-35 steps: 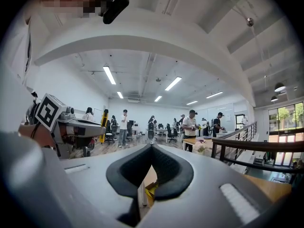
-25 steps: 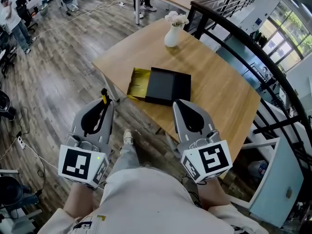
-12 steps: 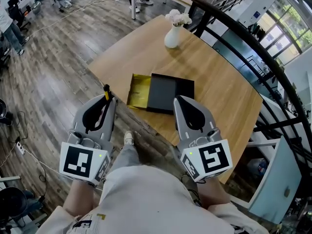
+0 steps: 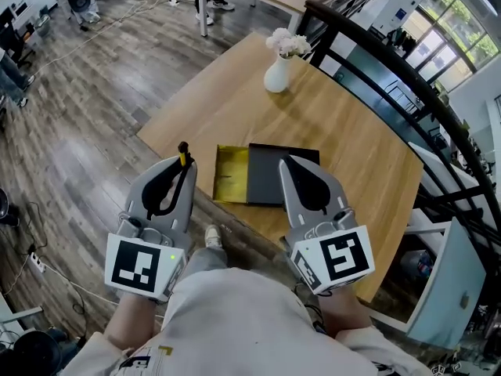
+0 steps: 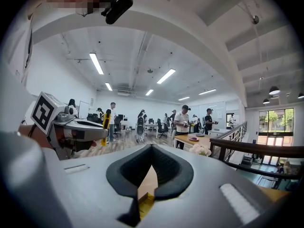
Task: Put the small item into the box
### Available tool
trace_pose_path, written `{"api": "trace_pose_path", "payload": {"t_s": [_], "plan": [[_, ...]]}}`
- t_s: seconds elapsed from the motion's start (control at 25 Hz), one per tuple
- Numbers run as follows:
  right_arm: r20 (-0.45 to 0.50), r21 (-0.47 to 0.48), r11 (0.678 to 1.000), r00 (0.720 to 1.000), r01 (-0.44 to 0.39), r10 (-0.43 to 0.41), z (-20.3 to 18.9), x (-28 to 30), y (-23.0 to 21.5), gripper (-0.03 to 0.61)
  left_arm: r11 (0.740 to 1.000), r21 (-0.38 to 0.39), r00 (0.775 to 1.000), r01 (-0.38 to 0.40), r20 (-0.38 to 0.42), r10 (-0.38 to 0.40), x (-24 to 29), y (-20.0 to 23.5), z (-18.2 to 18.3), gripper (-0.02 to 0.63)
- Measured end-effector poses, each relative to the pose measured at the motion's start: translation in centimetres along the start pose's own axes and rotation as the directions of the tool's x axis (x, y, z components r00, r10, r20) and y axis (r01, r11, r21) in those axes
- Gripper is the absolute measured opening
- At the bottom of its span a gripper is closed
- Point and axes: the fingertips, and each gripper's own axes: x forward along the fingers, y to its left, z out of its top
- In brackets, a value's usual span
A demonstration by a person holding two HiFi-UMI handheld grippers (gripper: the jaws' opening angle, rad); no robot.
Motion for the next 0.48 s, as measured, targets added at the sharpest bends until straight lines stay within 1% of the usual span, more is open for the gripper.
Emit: {"api": "trace_pose_path", "payload": {"t_s": [0.2,0.36,0.48], "plan": [[-0.016,-0.005,0.999,0.999,0.036,-0.036,0.3,3.7,-0.1,-0.002,0.999,-0.021,0.998,0.049,-0.026,-0.050,2.3,2.7,-0.8,0.023],[-0.016,-0.013,0.997,0.997,0.072,-0.072,1.2,5.9,0.0,-0.002,0.995,-0.032,0.995,0.093,-0.025,-0.094,3.4,4.8,-0.6,0.023],[-0.030,-0.005,0.996,0.996,0.084,-0.084,1.1,7.3,0.5,-0.002,0.993,-0.034,0.994,0.111,-0.020,-0.111,4.1,6.2,-0.8,0.023]]}}
